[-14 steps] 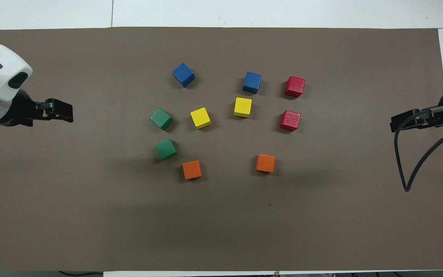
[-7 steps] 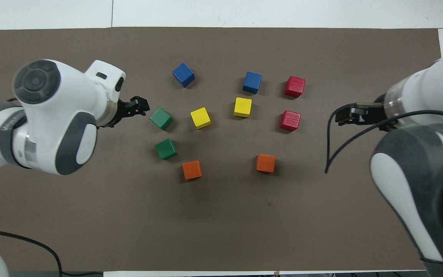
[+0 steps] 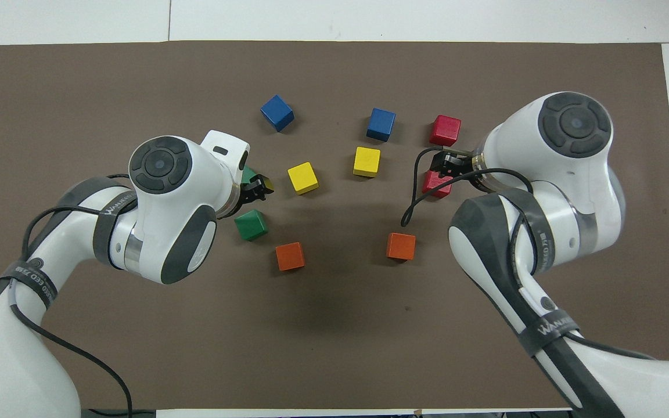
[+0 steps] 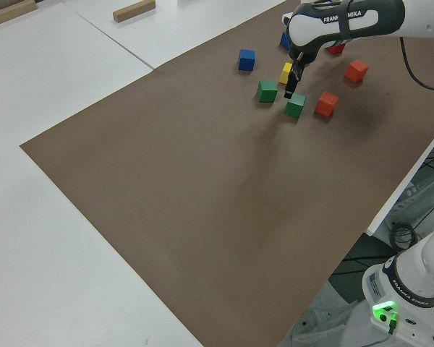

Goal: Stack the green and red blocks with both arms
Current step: 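Grasp the green block with the left gripper while the right gripper grasps red, then move green outward with the left gripper while the right gripper moves red outward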

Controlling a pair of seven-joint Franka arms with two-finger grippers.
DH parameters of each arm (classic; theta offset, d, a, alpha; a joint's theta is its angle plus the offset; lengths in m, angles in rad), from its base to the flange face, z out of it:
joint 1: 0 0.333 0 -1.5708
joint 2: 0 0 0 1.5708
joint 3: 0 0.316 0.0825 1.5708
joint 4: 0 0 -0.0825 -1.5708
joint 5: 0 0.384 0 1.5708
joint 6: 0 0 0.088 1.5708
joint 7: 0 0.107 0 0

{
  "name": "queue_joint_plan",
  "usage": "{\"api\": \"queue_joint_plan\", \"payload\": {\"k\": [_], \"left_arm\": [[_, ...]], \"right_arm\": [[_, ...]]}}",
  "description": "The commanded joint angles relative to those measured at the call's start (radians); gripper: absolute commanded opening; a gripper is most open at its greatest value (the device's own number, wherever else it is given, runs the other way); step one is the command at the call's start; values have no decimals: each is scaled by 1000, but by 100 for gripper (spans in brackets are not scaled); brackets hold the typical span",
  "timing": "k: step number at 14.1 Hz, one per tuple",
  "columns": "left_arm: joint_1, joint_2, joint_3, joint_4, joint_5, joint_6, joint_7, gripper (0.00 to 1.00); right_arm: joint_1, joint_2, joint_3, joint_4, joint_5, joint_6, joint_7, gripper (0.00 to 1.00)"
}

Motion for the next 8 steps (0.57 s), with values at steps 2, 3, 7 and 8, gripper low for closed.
{"api": "queue_joint_plan", "payload": {"k": [2,3,7,8], "left_arm": [[-36,6,16,-86,5,87,-14,100],[-36,9,16,-95,5,109,-16,100],[-52,30,16,-117,5,163,-50,99],[-52,38,16,-118,5,169,-57,94]], "right_arm": [[-8,22,1,-16,23,58,11,100],[-7,39,1,-16,21,71,14,100],[-5,94,1,-10,21,138,21,100],[-4,107,1,-10,21,152,19,100]]}}
